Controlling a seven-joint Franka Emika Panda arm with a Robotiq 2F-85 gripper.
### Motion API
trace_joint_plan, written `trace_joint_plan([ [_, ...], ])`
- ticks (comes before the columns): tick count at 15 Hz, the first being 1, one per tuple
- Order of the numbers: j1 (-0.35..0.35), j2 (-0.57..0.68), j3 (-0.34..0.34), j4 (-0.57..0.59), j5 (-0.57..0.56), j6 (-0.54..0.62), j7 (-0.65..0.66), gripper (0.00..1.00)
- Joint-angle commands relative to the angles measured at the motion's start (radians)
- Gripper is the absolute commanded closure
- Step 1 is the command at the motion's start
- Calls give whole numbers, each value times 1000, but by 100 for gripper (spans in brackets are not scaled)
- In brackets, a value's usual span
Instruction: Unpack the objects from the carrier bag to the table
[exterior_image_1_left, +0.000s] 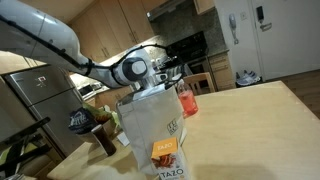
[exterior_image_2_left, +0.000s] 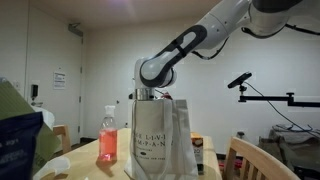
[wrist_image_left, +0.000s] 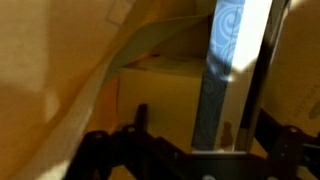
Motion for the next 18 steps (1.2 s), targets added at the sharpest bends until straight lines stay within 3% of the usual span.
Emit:
trace_joint_plan([
  [1, 20, 44, -4, 55, -8, -3, -4, 0],
  [12, 55, 71, -18, 107, -28, -31, 6, 0],
  [13, 53, 75, -16, 110, -27, -18, 0, 25],
  [14, 53, 77, -16, 112, -25, -19, 2, 26],
  [18, 56, 77, -14, 122, -22, -11, -1, 55],
])
